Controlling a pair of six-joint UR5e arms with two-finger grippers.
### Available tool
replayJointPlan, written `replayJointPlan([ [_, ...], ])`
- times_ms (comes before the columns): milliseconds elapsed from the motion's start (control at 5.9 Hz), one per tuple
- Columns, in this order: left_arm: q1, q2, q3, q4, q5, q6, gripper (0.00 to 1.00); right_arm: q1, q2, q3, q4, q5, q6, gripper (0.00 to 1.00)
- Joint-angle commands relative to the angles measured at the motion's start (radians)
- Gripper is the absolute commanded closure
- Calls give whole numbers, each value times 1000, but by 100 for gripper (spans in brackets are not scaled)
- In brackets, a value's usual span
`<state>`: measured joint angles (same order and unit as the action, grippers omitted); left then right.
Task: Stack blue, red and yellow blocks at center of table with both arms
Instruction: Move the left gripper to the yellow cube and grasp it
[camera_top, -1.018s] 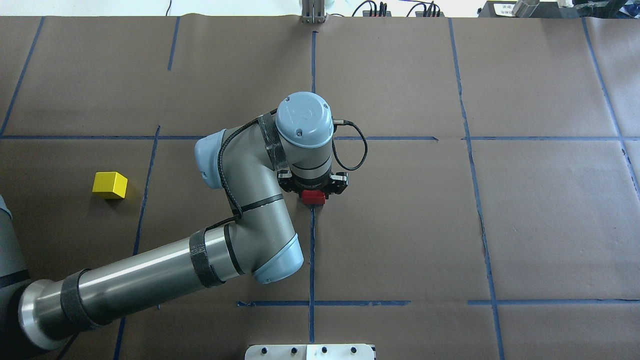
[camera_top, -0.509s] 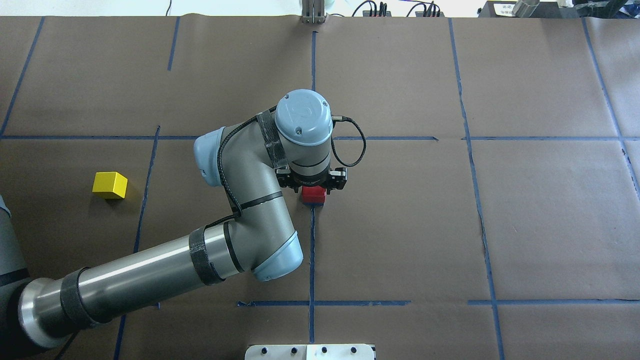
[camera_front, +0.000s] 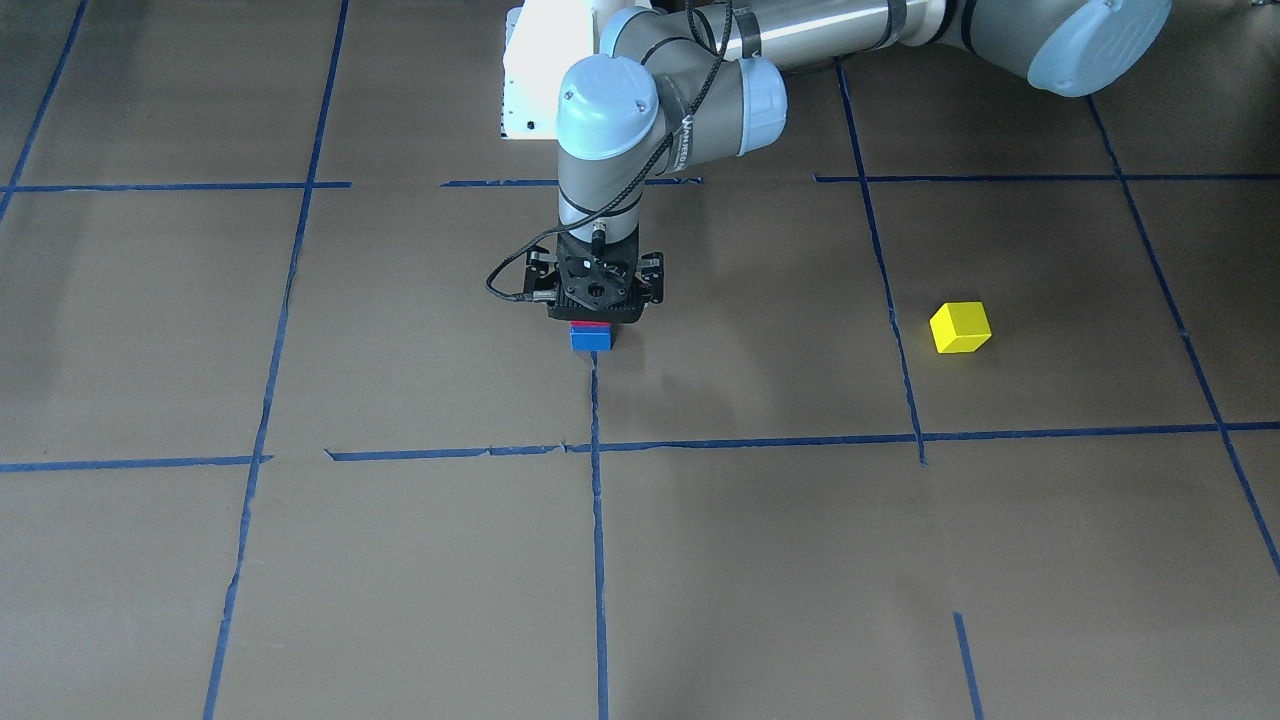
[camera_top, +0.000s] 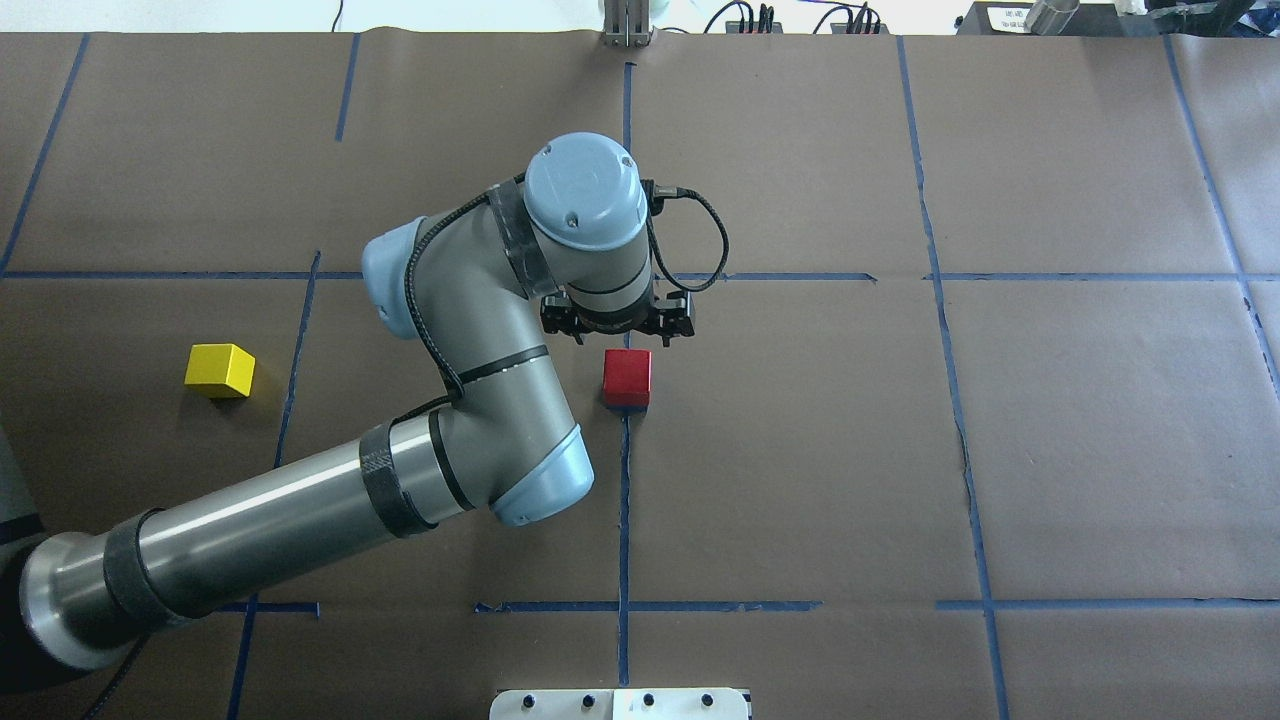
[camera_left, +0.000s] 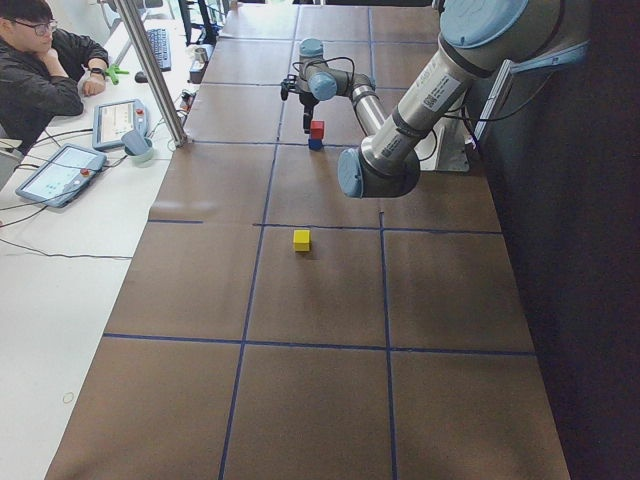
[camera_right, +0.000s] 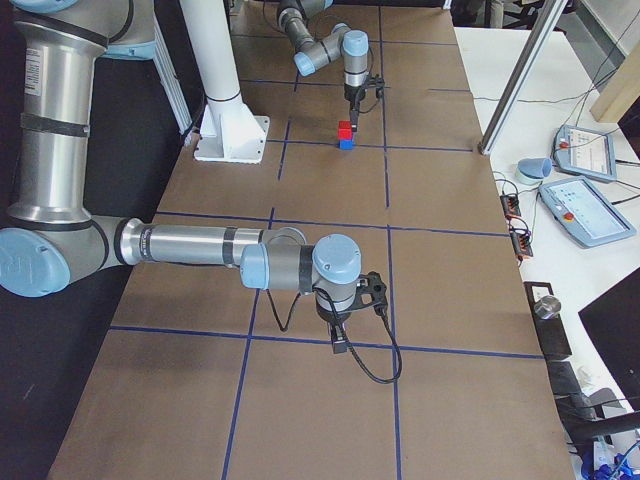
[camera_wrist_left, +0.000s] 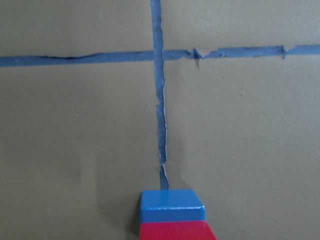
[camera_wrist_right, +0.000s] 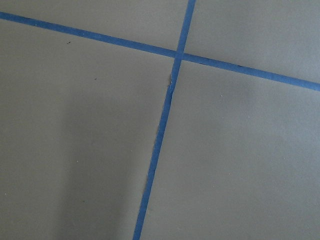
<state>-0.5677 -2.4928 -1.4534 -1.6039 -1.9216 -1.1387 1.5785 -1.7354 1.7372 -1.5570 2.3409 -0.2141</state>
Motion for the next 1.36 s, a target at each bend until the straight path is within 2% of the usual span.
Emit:
replayJointPlan([
  [0, -111, 113, -97, 9, -156, 156, 1, 0, 1, -1, 0, 0, 2, 0],
  [339, -234, 427, -339, 9, -188, 333, 1, -2, 1, -1, 0, 0, 4, 0],
  [509, -273, 581, -388, -7, -183, 333, 0, -2, 1, -2, -2, 0, 5, 0],
  [678, -296, 688, -400, -57, -179, 335, 0, -2, 1, -2, -2, 0, 5, 0],
  [848, -296, 794, -397, -177, -177, 338, 0, -2, 1, -2, -2, 0, 4, 0],
  [1018, -299, 843, -378, -267, -174, 333, 0, -2, 1, -2, 0, 0, 4, 0],
  [1187, -297, 845, -357, -269, -174, 329, 0, -2, 1, -2, -2, 0, 2, 0],
])
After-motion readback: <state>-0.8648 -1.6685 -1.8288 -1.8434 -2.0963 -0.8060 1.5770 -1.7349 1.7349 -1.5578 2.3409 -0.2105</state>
